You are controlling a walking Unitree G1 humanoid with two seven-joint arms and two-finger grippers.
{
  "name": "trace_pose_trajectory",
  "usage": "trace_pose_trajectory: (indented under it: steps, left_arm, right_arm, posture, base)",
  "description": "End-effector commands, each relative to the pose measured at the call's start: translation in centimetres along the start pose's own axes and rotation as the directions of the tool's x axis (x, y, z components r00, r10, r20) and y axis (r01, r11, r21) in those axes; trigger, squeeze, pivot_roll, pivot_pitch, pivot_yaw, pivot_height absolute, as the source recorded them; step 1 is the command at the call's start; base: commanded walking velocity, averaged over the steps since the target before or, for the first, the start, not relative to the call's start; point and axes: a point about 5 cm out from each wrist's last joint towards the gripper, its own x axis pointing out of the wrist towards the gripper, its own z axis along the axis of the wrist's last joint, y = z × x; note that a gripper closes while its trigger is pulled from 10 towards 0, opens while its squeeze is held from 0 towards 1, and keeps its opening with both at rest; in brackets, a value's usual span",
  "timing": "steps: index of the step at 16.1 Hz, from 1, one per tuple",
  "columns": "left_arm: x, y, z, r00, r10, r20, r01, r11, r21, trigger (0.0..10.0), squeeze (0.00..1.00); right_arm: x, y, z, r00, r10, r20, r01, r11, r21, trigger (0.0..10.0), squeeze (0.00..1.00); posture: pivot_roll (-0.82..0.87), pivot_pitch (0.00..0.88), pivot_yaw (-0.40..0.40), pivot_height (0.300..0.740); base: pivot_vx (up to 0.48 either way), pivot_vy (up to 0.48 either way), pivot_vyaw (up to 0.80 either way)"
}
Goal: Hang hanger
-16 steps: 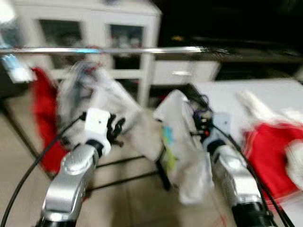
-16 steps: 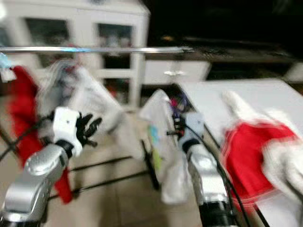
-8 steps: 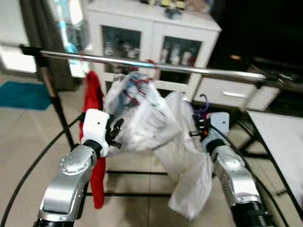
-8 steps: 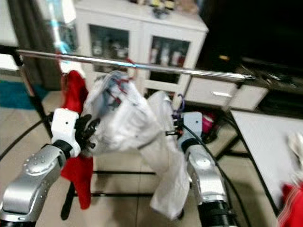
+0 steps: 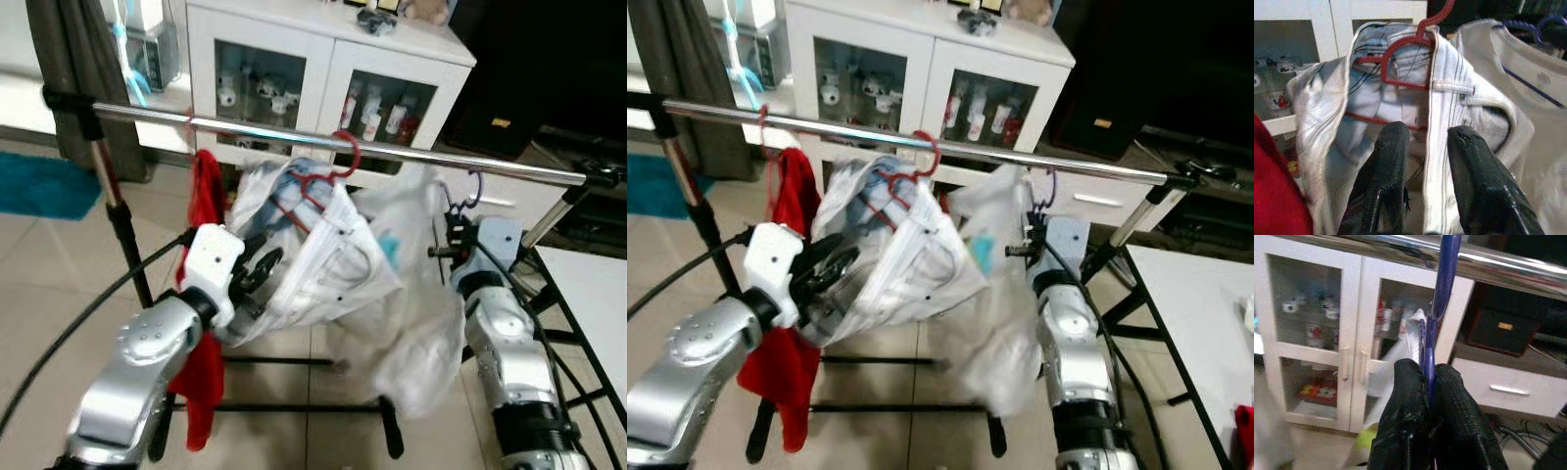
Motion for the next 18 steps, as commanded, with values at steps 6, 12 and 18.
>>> trace_pose_trajectory:
  steps: [6, 12, 18]
  left_arm:
    - [0.3, -1.7, 0.9, 0.977, -0.212, 0.001, 0.212, 0.976, 0.048, 10.0, 0.00]
    - [0.4, -1.5, 1.6, 0.963, -0.271, -0.002, 0.270, 0.960, 0.075, 10.0, 0.00]
    - [-0.2, -2.7, 2.2, 0.914, -0.405, 0.021, 0.405, 0.914, 0.024, 10.0, 0.00]
  right_arm:
    - [3.9, -1.7, 2.0, 1.000, -0.001, -0.001, 0.001, 0.999, -0.033, 10.0, 0.00]
    - [7.1, -1.5, 2.8, 0.985, 0.087, -0.150, -0.083, 0.996, 0.028, 10.0, 0.00]
    - [7.3, -2.2, 1.4, 0.959, 0.050, -0.278, -0.038, 0.998, 0.049, 10.0, 0.00]
  posture:
    - [0.00, 0.000, -0.139, 0.740]
    - [0.01, 0.000, -0.110, 0.740]
    - [0.01, 0.000, -0.105, 0.740]
  base:
    - [0.000, 0.000, 0.00]
    - [0.000, 0.000, 0.00]
    - [0.000, 0.000, 0.00]
